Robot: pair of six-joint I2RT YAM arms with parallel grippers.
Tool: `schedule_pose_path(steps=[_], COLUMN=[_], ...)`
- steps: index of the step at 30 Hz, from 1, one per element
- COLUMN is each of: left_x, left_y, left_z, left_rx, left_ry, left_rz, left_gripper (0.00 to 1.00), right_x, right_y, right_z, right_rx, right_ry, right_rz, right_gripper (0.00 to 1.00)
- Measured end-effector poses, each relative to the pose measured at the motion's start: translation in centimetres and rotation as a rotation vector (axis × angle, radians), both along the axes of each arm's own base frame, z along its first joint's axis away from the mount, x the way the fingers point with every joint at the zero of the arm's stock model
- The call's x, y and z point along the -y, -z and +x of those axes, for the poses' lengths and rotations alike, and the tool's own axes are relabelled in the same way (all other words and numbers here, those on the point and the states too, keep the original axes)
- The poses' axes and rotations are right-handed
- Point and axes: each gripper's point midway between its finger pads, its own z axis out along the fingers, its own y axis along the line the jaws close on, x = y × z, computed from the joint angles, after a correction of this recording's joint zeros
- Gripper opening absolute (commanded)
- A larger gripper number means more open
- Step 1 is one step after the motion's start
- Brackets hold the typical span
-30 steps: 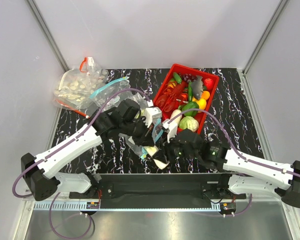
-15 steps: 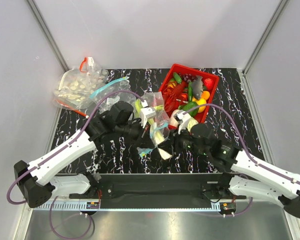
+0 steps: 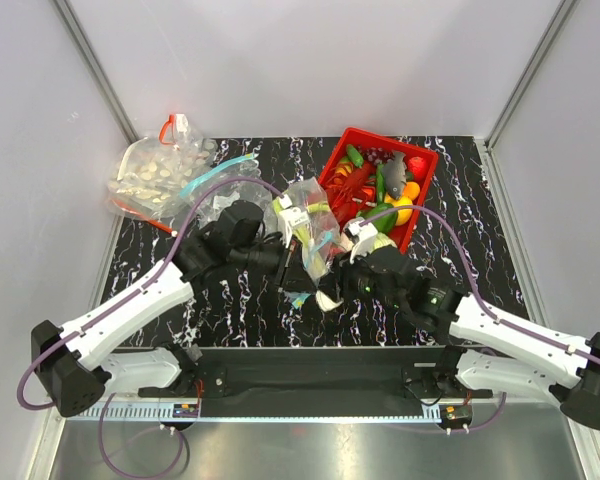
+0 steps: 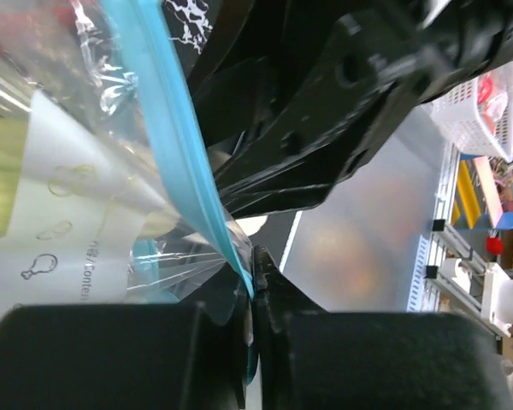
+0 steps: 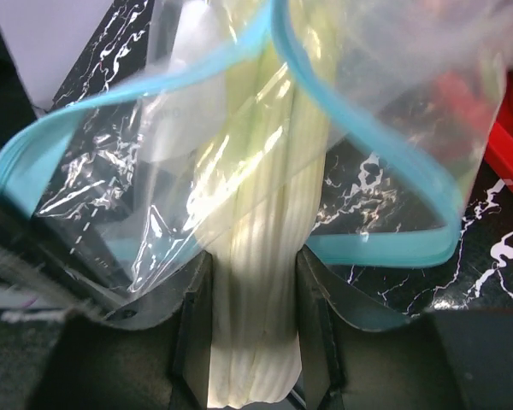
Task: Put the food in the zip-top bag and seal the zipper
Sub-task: Place the fake vegetable in the zipper food storage bag.
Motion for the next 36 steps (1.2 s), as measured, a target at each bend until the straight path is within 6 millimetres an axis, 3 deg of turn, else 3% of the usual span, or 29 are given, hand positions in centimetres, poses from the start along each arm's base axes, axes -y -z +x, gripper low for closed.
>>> schedule_pose_path(steps=[1, 2, 6, 7, 10, 11, 17, 29, 33, 36], left_x=[0.0, 0.0, -0.7, -1.0, -1.8, -2.0, -2.9, -6.4, -7.4, -7.6], left_y=[-0.1, -0.1, 0.4, 0.3, -0.4, -0.6, 0.1, 2.3, 3.6, 6.0], left_z=[0.1, 0.2, 0.2, 0.2, 0.2, 0.2, 1.2, 4.3, 5.0, 5.8], left_rx=[0.001, 0.007, 0.025, 0.037, 0.081, 0.094, 0.138, 0.27, 0.317, 0.347], left_ry=[-0.003, -0.003, -0.023, -0.033, -0.053, -0.057, -0.108, -0.332, -0.393, -0.421], left_rz=[-0.003, -0.003, 0.03, 0.037, 0.037, 0.037, 0.094, 0.223, 0.227, 0.239], left_gripper=[0.35, 0.42, 0.61, 0.71, 0.82, 0.9, 0.99, 0.99, 0.99, 0.99], right_x=[-0.1, -0.2, -0.1, 0.0, 0.1, 0.1, 0.2, 2.3, 3.4, 4.0], right_y=[0.2, 0.2, -0.2, -0.3, -0.5, -0.5, -0.2, 2.9, 2.1, 1.3], right_z=[0.1, 0.3, 0.8, 0.8, 1.0, 1.0, 1.6, 3.5, 4.0, 4.5], right_rx=[-0.003, -0.001, 0.012, 0.014, 0.013, 0.008, -0.032, -0.138, -0.15, -0.148], right_ry=[0.005, 0.011, 0.041, 0.049, 0.065, 0.069, 0.127, 0.332, 0.41, 0.454], right_rz=[-0.002, 0.003, 0.026, 0.031, 0.044, 0.051, 0.068, 0.096, 0.151, 0.191], right_gripper=[0.1, 0.1, 0.1, 0.1, 0.1, 0.09, 0.08, 0.09, 0.06, 0.05])
